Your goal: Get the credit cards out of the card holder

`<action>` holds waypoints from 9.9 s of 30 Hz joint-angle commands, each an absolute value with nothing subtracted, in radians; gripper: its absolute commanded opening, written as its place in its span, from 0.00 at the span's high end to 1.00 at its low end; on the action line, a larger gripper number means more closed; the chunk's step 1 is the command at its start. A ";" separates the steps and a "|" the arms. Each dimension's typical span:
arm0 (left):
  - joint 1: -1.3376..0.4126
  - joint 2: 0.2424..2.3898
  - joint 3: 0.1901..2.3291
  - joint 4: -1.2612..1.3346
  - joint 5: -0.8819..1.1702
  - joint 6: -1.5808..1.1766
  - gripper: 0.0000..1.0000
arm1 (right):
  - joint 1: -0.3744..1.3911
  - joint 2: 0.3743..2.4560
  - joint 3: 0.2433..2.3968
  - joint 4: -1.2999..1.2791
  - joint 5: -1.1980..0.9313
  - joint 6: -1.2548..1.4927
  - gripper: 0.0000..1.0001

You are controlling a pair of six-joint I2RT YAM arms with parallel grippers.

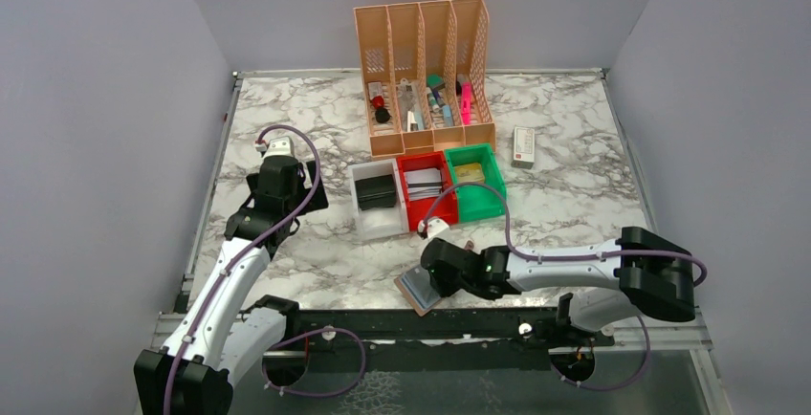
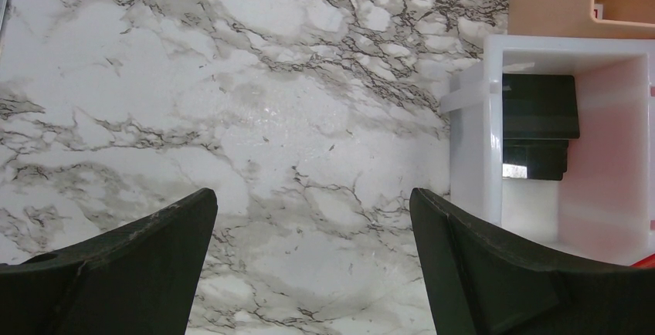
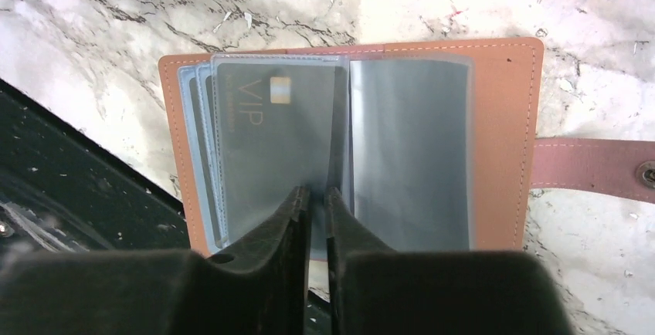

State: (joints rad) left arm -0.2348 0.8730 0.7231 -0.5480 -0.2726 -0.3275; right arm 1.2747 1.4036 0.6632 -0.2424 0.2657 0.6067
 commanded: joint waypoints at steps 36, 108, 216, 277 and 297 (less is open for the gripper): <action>-0.668 0.756 0.568 -0.401 -0.006 -0.626 0.10 | 1.259 1.417 0.700 -0.230 0.246 0.618 0.43; -0.923 0.813 0.435 -0.247 -0.213 -0.819 0.10 | 1.292 1.334 0.707 -0.213 0.235 0.608 0.56; -0.924 0.687 0.406 -0.404 -0.387 -0.920 0.09 | 1.364 1.530 0.694 -0.096 0.198 0.644 0.19; -0.924 0.748 0.423 -0.362 -0.364 -0.903 0.09 | 1.247 1.526 0.702 -0.061 -0.087 0.536 0.31; -0.923 0.758 0.417 -0.356 -0.370 -0.902 0.09 | 1.303 1.531 0.784 -0.240 0.146 0.574 0.36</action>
